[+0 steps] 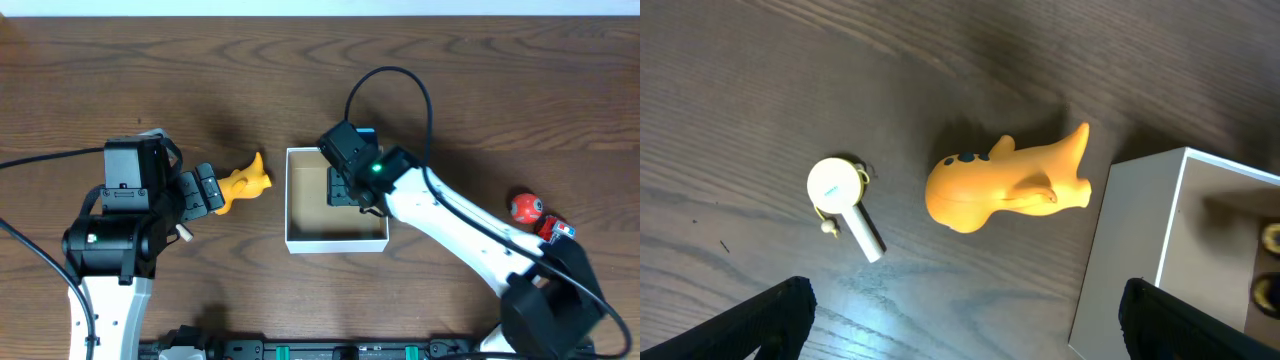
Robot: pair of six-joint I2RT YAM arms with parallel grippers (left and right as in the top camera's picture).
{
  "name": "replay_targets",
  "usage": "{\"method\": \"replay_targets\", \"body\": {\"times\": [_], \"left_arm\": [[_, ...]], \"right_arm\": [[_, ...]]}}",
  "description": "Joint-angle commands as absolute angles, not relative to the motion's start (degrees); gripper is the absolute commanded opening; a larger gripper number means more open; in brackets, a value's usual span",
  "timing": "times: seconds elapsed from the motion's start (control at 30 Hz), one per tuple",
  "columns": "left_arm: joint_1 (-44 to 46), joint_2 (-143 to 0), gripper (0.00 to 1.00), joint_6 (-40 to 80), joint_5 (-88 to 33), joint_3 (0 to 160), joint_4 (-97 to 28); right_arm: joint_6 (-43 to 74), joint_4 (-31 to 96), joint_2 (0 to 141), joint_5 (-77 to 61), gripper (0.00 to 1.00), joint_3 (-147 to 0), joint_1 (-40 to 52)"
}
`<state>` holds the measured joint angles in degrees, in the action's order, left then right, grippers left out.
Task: Pack container
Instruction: 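Carry the yellow truck with the right gripper into the white box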
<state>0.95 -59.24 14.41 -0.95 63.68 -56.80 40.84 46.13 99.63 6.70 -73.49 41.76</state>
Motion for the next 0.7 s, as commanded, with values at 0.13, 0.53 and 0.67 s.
{"method": "replay_targets", "body": {"times": [0.13,0.53,0.67], "left_arm": [[0.8,-59.1,0.98,14.7,-0.9,64.8,-56.9],[0.8,-59.2,0.98,14.7,-0.9,64.8,-56.9],[0.8,-59.2,0.98,14.7,-0.9,64.8,-56.9]], "right_arm": [[44.2,45.3,105.1,5.8,0.46,-74.1,39.2],[44.0,44.5,107.9,5.5,0.78,-74.1,37.5],[43.4,44.5,107.9,5.5,0.90,-74.1,37.5]]}}
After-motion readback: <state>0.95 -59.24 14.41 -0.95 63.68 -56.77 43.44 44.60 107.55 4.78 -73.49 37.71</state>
